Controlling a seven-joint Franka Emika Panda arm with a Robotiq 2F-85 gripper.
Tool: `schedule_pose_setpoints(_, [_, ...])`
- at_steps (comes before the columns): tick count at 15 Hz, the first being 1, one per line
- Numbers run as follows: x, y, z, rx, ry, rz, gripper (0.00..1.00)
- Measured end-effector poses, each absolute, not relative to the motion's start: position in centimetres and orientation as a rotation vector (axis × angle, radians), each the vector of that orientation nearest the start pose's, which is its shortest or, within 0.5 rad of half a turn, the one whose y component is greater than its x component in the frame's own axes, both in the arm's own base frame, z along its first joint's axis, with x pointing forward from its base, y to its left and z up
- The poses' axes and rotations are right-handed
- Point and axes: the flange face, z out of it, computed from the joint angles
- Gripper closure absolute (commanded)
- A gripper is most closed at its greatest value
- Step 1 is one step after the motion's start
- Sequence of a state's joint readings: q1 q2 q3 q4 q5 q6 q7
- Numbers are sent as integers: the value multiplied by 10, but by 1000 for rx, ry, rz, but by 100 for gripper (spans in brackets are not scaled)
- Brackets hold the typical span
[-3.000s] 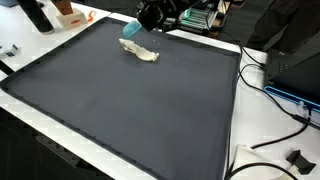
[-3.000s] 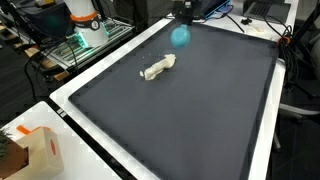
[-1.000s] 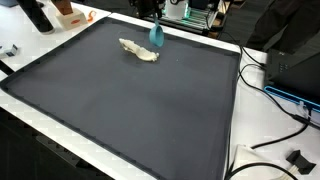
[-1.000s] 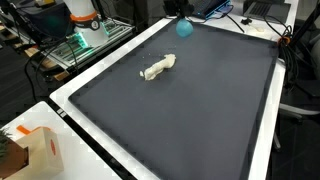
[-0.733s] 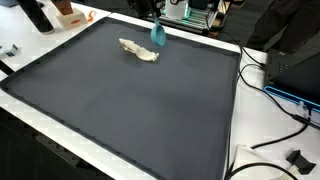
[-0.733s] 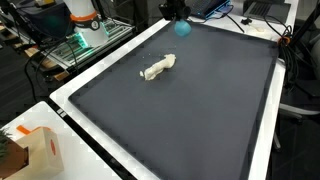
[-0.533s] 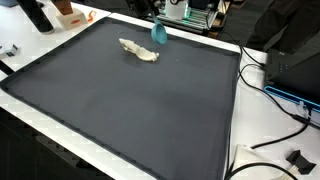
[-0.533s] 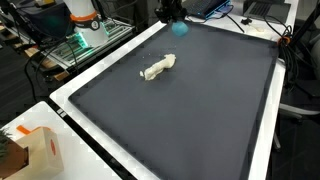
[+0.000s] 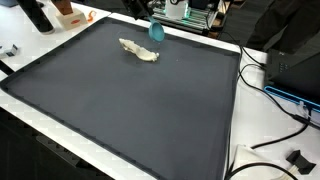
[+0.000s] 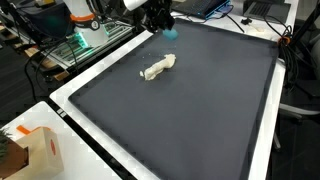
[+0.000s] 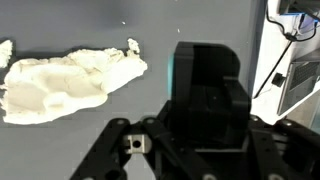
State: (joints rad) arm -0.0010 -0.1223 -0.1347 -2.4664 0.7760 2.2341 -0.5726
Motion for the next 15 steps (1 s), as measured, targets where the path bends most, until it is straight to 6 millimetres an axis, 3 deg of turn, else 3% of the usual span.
schedule_pose_setpoints(6, [447,-64,327,-2487,185,-143,75])
schedule_pose_setpoints(15, [440,-80,324,-2430,277,-181,75])
